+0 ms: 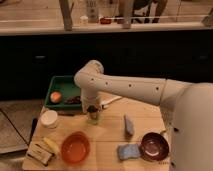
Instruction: Stack cups on top of each other
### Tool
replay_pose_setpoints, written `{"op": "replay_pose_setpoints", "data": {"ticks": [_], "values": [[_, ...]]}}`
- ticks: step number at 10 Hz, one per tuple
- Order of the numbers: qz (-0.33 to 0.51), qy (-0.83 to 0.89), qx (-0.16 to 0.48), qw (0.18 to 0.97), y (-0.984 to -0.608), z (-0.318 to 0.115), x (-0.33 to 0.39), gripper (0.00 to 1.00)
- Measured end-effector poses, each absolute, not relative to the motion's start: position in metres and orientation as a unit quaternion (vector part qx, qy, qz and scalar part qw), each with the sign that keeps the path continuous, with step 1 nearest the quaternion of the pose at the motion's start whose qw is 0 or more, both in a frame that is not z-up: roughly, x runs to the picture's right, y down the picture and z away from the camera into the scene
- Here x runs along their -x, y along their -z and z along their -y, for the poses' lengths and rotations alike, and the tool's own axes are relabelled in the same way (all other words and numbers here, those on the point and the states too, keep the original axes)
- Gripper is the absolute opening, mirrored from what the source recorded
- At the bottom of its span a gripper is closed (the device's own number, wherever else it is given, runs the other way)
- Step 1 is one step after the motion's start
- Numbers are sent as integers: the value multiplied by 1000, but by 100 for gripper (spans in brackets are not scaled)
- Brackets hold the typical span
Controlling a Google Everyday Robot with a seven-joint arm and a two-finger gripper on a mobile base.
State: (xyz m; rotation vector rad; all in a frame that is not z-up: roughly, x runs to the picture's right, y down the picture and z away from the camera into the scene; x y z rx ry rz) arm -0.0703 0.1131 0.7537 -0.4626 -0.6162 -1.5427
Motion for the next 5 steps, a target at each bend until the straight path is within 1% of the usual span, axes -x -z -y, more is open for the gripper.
{"op": "replay_pose_setpoints", "data": {"ticks": [1, 2, 3, 4, 5], "values": [[273, 676, 205, 653, -758, -114, 70, 1], [275, 674, 207, 653, -761, -115, 71, 4], [281, 671, 209, 653, -765, -118, 76, 22], [283, 670, 213, 653, -768, -119, 76, 34], [284, 669, 216, 653, -769, -121, 75, 44]]}}
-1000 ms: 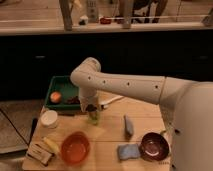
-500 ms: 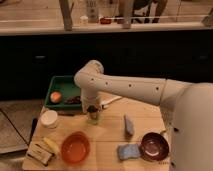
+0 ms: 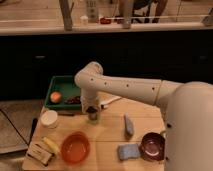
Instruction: Stack cups on top of each other
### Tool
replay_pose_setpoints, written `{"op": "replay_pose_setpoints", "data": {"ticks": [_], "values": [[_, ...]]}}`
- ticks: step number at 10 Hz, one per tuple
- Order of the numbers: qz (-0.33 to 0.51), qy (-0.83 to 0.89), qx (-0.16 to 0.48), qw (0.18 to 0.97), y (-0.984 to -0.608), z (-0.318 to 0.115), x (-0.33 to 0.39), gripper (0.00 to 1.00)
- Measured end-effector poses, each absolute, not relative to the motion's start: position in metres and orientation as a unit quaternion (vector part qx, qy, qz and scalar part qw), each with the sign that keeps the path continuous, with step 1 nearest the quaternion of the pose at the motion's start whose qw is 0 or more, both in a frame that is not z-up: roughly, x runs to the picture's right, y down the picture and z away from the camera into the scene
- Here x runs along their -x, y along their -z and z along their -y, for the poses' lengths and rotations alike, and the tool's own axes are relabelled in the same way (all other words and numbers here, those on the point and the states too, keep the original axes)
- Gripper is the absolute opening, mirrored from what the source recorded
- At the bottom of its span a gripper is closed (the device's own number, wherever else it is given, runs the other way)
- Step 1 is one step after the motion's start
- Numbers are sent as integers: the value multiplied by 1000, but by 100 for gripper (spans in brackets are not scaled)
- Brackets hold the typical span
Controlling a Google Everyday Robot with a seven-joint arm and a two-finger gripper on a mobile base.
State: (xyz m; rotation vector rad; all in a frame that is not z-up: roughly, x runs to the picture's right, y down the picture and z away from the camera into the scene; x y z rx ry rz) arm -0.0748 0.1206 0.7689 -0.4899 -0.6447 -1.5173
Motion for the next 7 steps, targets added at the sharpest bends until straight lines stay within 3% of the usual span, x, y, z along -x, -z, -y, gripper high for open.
{"op": "replay_pose_setpoints", "data": {"ticks": [1, 4, 7], "values": [[285, 668, 218, 652, -770, -122, 75, 56], [287, 666, 219, 653, -771, -123, 73, 79], [288, 666, 219, 653, -771, -123, 72, 80]]}}
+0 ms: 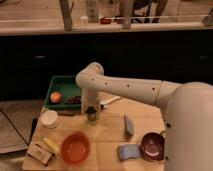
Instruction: Stack cups on top of each other
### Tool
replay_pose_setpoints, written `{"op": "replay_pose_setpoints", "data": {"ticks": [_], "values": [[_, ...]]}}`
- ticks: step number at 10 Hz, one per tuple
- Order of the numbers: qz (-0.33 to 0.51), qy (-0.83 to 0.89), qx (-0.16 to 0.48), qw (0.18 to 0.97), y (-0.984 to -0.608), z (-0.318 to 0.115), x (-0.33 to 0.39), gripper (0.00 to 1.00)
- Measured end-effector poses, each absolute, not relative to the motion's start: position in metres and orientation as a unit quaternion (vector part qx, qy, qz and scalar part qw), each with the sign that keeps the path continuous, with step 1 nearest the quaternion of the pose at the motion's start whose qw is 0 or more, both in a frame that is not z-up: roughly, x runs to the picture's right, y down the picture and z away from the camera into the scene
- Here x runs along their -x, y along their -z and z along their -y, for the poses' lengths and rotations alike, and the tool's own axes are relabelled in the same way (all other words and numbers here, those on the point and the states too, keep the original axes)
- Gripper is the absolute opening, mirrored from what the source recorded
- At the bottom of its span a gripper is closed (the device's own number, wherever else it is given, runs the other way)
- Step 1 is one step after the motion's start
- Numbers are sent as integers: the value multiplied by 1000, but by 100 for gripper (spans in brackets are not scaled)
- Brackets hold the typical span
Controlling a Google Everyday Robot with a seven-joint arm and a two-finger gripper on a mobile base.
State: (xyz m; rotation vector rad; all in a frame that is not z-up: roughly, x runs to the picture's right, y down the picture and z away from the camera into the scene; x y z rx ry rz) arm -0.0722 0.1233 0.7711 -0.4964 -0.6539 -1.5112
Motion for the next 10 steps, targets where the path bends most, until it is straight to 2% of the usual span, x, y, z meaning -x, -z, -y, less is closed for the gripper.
{"op": "replay_pose_setpoints", "data": {"ticks": [10], "values": [[289, 670, 211, 650, -769, -116, 71, 80]]}}
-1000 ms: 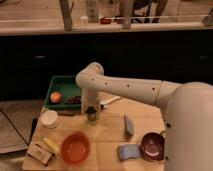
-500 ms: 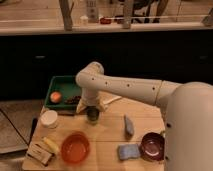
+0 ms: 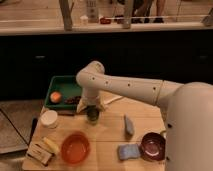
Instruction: Stack cups on top of each other
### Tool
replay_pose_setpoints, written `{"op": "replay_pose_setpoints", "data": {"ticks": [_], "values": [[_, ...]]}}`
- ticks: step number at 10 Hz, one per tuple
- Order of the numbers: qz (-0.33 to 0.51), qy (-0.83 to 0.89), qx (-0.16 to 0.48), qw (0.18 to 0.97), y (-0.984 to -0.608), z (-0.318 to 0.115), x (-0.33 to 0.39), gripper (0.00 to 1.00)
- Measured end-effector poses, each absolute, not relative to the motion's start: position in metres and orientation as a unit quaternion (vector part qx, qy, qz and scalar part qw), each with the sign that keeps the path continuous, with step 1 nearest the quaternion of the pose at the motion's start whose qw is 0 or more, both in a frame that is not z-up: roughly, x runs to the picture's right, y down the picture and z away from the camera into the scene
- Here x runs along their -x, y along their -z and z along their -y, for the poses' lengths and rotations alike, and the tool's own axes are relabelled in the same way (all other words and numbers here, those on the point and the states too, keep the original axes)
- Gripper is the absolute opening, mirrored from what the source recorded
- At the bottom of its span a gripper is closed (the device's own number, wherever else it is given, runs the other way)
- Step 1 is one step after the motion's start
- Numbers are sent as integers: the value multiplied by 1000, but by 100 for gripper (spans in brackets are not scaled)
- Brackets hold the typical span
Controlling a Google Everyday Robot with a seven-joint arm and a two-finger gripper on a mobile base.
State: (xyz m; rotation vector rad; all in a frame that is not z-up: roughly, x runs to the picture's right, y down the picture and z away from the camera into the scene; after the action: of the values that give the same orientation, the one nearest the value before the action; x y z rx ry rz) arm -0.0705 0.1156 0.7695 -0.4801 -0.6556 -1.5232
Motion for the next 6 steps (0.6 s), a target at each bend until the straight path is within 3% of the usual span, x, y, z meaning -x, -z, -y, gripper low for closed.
{"op": "replay_pose_setpoints", "data": {"ticks": [6], "values": [[290, 673, 205, 649, -769, -109, 71, 80]]}}
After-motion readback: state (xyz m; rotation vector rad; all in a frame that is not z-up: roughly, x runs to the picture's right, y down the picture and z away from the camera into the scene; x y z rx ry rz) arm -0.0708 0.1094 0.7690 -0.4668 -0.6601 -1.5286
